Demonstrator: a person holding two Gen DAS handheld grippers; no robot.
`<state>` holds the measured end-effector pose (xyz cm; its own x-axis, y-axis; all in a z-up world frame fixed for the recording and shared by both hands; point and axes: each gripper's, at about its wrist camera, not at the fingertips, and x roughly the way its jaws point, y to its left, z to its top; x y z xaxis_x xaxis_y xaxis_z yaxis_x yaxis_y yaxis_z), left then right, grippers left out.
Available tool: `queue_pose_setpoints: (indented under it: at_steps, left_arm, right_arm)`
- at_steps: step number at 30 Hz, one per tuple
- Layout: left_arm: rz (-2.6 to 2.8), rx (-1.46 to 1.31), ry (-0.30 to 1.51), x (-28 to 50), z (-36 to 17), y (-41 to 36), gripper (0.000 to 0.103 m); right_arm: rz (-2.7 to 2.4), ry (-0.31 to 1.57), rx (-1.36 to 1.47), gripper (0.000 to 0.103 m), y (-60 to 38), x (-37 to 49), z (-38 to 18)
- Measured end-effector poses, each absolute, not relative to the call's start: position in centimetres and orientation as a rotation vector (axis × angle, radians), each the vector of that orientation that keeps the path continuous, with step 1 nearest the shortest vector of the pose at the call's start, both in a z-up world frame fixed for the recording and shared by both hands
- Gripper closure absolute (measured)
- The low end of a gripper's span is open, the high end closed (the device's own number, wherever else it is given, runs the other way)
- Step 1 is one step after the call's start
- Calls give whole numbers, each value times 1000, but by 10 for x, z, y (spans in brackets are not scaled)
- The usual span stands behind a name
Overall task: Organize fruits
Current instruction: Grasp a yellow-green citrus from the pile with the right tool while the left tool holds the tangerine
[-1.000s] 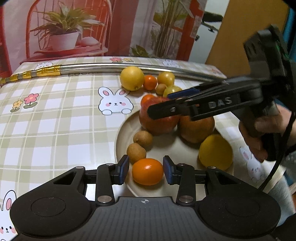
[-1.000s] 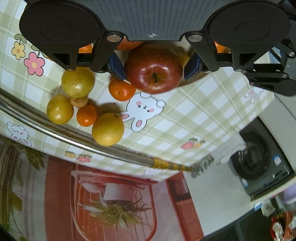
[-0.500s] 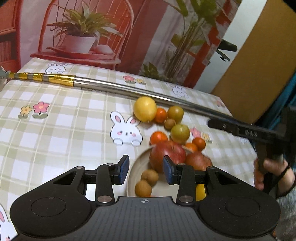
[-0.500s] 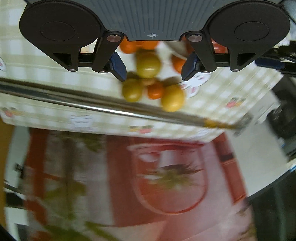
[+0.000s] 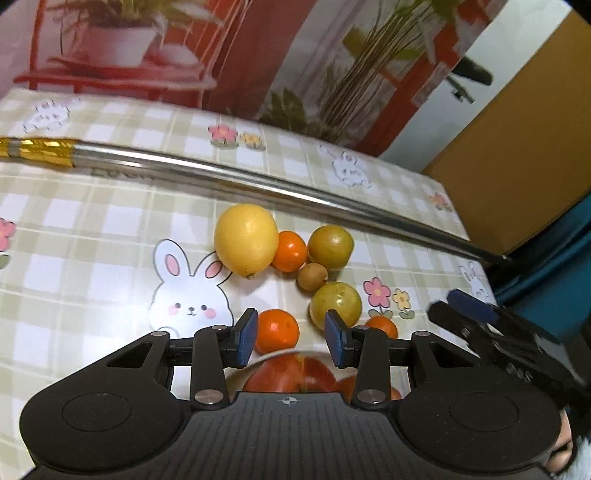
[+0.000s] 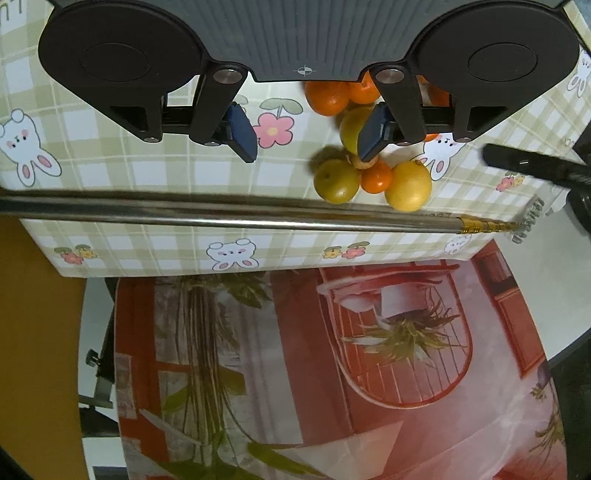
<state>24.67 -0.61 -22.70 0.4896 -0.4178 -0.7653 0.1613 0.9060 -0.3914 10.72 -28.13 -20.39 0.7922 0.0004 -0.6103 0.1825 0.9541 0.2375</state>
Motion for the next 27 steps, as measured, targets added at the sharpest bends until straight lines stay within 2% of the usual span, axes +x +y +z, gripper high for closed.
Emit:
queue_pose_setpoints:
  at_steps: [14, 27]
  left_arm:
    - [-316, -259, 1137, 282, -270, -24, 62]
    - [-305, -210, 1055, 271, -260, -25, 64]
  right_arm:
    - [-98, 656, 357, 46, -295, 103, -217]
    - [-84, 673, 385, 46, -296, 104, -224]
